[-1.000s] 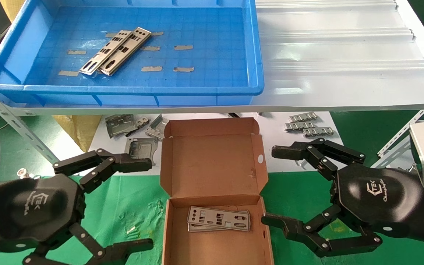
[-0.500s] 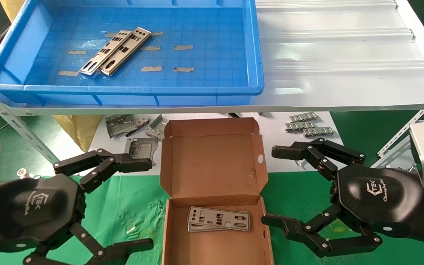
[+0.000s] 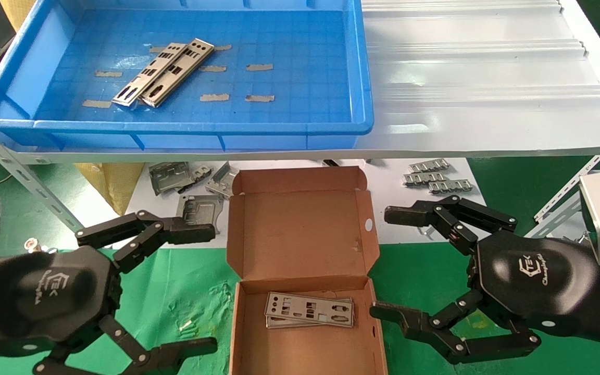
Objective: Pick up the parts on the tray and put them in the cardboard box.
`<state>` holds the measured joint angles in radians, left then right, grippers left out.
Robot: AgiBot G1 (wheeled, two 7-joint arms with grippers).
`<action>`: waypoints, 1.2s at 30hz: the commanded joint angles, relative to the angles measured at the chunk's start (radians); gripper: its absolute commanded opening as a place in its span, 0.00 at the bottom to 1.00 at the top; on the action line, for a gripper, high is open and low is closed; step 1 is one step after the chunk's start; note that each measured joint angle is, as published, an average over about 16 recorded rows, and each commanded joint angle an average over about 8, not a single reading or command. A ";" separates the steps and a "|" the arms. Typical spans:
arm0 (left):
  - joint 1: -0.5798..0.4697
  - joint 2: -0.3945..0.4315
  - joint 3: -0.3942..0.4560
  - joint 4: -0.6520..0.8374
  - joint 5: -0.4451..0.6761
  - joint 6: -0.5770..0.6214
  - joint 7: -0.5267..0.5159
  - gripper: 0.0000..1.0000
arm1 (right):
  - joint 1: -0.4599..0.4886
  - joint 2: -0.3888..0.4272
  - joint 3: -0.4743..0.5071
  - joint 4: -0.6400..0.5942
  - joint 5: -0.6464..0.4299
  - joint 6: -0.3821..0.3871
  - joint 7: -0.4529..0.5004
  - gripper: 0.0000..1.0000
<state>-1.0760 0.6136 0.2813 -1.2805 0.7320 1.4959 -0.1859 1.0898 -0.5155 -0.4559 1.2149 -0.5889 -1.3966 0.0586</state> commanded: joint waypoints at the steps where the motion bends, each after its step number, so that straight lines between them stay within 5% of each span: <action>1: 0.000 0.000 0.000 0.000 0.000 0.000 0.000 1.00 | 0.000 0.000 0.000 0.000 0.000 0.000 0.000 1.00; 36: 0.000 0.000 0.000 0.000 0.000 0.000 0.000 1.00 | 0.000 0.000 0.000 0.000 0.000 0.000 0.000 1.00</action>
<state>-1.0760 0.6136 0.2813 -1.2804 0.7319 1.4959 -0.1859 1.0898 -0.5155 -0.4559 1.2149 -0.5889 -1.3966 0.0586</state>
